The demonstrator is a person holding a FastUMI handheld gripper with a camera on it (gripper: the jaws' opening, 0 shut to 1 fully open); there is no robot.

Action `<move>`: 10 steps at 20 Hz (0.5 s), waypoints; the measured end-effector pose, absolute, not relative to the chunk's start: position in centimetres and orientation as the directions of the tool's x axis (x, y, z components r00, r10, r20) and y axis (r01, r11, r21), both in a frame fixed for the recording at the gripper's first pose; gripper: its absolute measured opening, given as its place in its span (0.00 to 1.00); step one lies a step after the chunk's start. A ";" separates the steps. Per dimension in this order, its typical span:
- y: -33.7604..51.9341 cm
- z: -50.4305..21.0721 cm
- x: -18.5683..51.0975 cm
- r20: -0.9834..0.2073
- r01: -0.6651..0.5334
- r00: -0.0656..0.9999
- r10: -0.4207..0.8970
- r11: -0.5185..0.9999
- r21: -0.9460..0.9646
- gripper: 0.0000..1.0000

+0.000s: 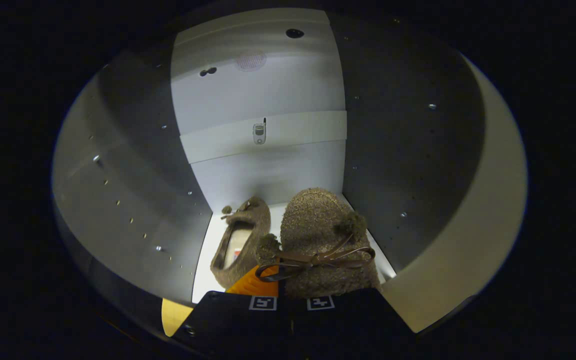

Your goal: Open the shoe cabinet door, grab the shoes and put them into the shoe cabinet, then close the shoe cabinet door.

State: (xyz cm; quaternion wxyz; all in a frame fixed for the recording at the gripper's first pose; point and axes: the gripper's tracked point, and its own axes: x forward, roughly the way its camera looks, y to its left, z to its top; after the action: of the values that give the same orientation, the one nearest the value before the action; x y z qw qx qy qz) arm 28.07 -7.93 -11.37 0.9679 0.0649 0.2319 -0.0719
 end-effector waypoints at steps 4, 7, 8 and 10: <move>-9.4 -12.2 33.4 -0.491 0.189 0.864 -0.109 0.975 0.117 0.07; -10.4 -14.5 37.3 -0.532 0.218 0.841 -0.098 0.961 0.168 0.07; -10.7 -15.5 38.2 -0.556 0.228 0.826 -0.089 0.955 0.187 0.07; -10.9 -17.1 39.6 -0.584 0.238 0.808 -0.076 0.949 0.206 0.07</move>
State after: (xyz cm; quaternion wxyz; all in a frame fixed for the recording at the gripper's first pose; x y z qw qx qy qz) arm 39.61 -10.94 -17.07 0.9411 0.1356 0.2984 -0.0833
